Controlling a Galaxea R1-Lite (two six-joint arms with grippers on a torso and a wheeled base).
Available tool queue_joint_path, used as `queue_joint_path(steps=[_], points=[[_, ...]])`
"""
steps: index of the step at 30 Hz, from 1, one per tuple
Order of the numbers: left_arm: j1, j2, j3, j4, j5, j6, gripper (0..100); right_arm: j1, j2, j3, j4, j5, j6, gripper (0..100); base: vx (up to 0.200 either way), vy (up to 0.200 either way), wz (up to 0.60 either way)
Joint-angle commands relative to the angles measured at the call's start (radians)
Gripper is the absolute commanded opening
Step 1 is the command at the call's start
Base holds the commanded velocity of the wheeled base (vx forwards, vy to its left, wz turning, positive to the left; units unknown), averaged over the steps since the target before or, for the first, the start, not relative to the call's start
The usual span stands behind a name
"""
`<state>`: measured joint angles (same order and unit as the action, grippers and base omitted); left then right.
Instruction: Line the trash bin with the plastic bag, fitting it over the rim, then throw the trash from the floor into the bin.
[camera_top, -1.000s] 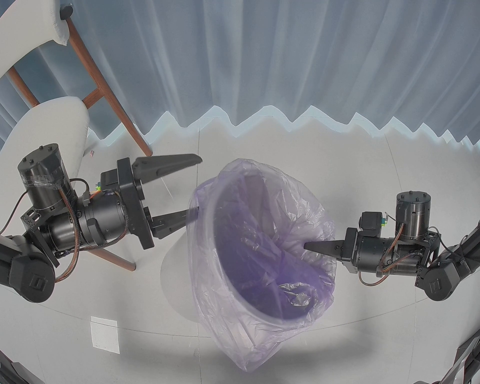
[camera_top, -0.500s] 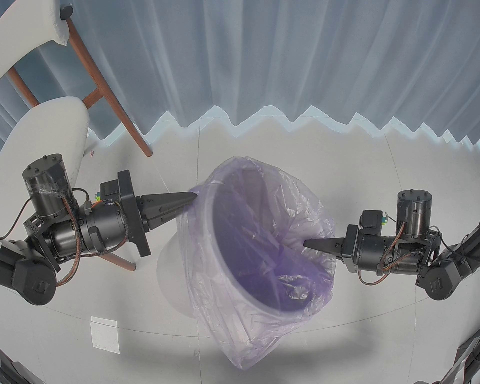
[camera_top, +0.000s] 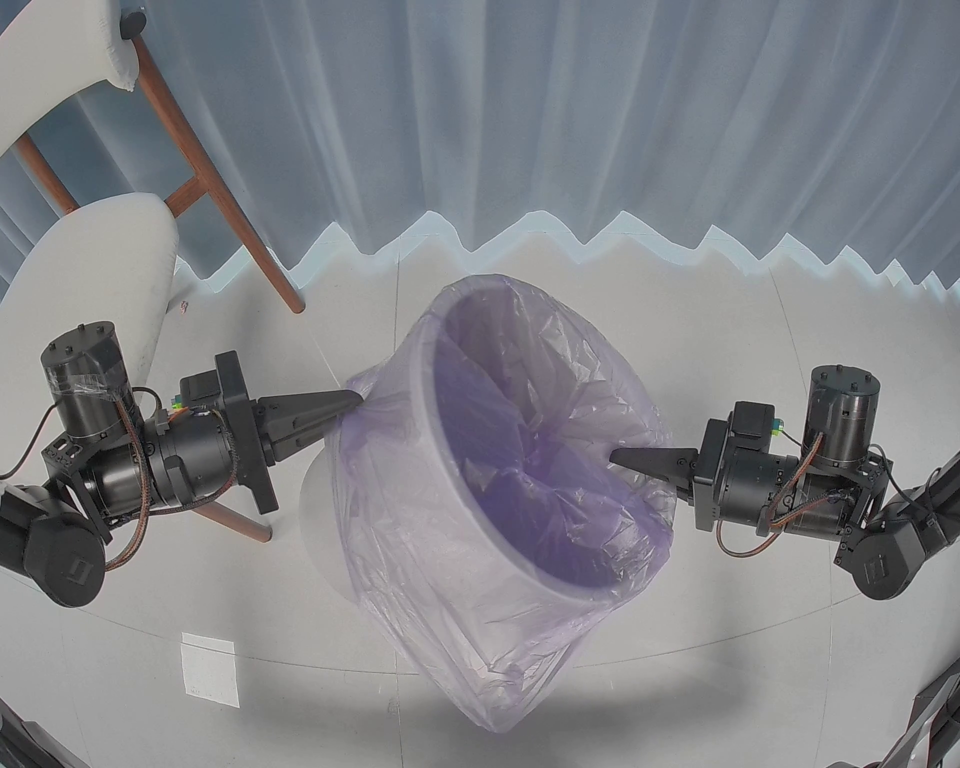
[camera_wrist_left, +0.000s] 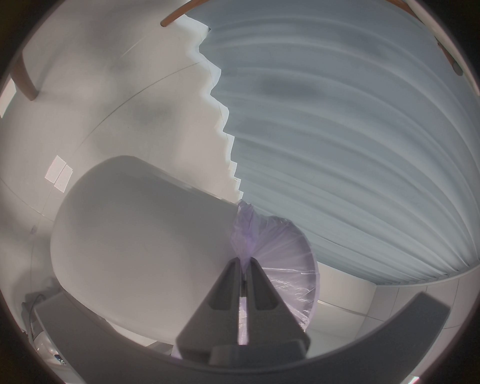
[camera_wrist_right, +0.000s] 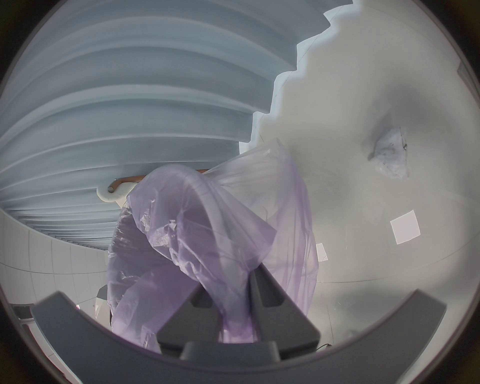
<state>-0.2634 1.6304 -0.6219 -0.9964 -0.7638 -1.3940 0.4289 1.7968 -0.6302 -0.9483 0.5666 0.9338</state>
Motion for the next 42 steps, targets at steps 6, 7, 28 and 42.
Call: queue_joint_path(steps=[6, 7, 28, 42], points=[[0.018, 0.005, -0.005, 0.001, 0.0, 0.0, 100, 0.001, -0.004, 0.006, -0.001, -0.001, -0.003, 0, 0.0, 0.0, 0.0], [0.018, 0.005, -0.005, 0.001, 0.0, 0.0, 100, 0.001, -0.004, 0.006, -0.001, -0.001, -0.003, 0, 0.0, 0.0, 0.0], [0.285, -0.422, 0.297, -0.004, 0.086, 0.129, 100, 0.152, 0.375, -0.22, -0.046, -0.603, -0.119, 0, 0.0, 0.0, 0.0], [0.285, -0.554, 0.324, 0.048, 0.159, 0.139, 100, 0.211, 0.592, -0.407, -0.119, -0.846, -0.185, 0, 0.0, 0.0, 0.0]])
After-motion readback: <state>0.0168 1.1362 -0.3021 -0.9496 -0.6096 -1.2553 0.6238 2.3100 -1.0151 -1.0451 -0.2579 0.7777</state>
